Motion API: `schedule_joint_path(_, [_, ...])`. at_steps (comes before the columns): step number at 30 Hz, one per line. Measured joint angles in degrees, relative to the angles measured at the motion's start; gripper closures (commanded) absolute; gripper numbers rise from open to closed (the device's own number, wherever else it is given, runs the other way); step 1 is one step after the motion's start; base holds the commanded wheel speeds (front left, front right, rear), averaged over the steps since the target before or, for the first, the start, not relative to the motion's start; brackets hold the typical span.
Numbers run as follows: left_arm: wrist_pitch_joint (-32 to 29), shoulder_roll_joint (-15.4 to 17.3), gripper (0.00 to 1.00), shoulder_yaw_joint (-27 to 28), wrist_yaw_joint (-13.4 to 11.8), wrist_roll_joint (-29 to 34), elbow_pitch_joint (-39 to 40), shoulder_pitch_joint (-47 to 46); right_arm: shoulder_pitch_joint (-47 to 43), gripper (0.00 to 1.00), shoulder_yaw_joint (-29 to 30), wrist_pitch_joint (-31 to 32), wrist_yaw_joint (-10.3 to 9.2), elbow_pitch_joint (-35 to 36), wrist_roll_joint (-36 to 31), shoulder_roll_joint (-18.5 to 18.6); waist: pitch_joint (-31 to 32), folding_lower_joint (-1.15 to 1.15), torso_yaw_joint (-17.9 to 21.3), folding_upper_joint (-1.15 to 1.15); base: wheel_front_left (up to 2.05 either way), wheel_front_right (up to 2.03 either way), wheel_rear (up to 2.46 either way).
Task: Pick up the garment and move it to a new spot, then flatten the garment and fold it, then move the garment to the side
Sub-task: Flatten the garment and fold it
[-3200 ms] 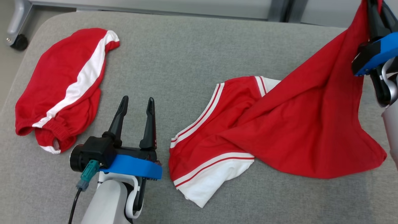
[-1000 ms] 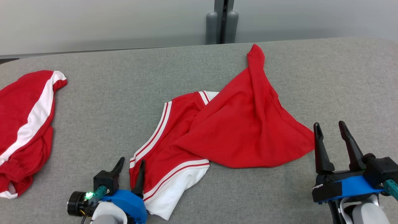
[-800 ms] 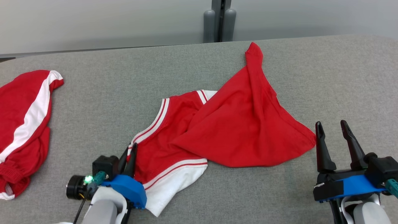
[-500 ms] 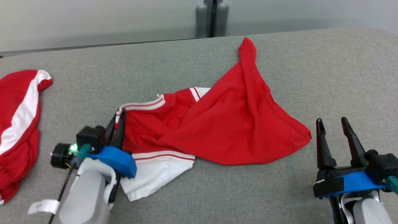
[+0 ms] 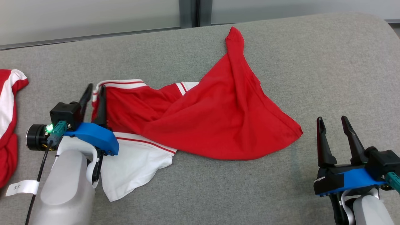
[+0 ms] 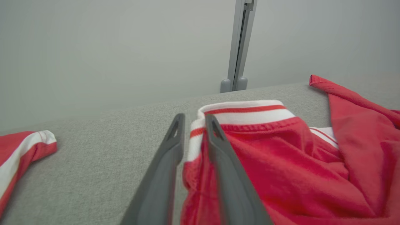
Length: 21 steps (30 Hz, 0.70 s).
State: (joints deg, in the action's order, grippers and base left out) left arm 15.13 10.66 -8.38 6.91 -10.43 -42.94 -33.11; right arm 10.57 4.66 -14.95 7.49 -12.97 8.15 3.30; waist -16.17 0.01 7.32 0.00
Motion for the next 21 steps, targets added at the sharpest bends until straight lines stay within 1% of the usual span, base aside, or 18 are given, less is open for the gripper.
schedule_joint_path(3, [0.0, -0.6, 0.00, 0.9, -0.2, 0.2, 1.4, 0.8, 0.0, 0.00, 0.1, 0.0, -0.01, -0.7, 0.0, 0.0, 0.9, 0.00, -0.4, 0.00, 0.00, 0.00, 0.00])
schedule_joint_path(7, [0.0, -1.5, 0.00, 2.6, -0.3, 0.3, 5.0, 5.2, -0.1, 0.00, -0.1, 0.0, -0.01, -0.7, 0.0, 0.0, 2.7, 0.00, -1.3, 0.00, 0.00, 0.00, 0.00])
schedule_joint_path(16, [0.0, -4.5, 0.00, 7.1, -0.3, 1.6, 19.2, 16.1, -1.6, 0.00, -0.7, -0.1, 0.00, 0.2, -0.2, -0.1, 7.2, -0.01, -4.2, 0.00, 0.00, 0.00, 0.00])
schedule_joint_path(21, [0.0, -5.9, 0.00, 8.2, -1.0, 3.2, 24.5, 22.0, -3.0, 0.00, -1.0, -0.1, 0.00, 0.6, -0.2, -0.2, 9.2, -0.01, -5.6, 0.00, 0.00, 0.00, 0.00])
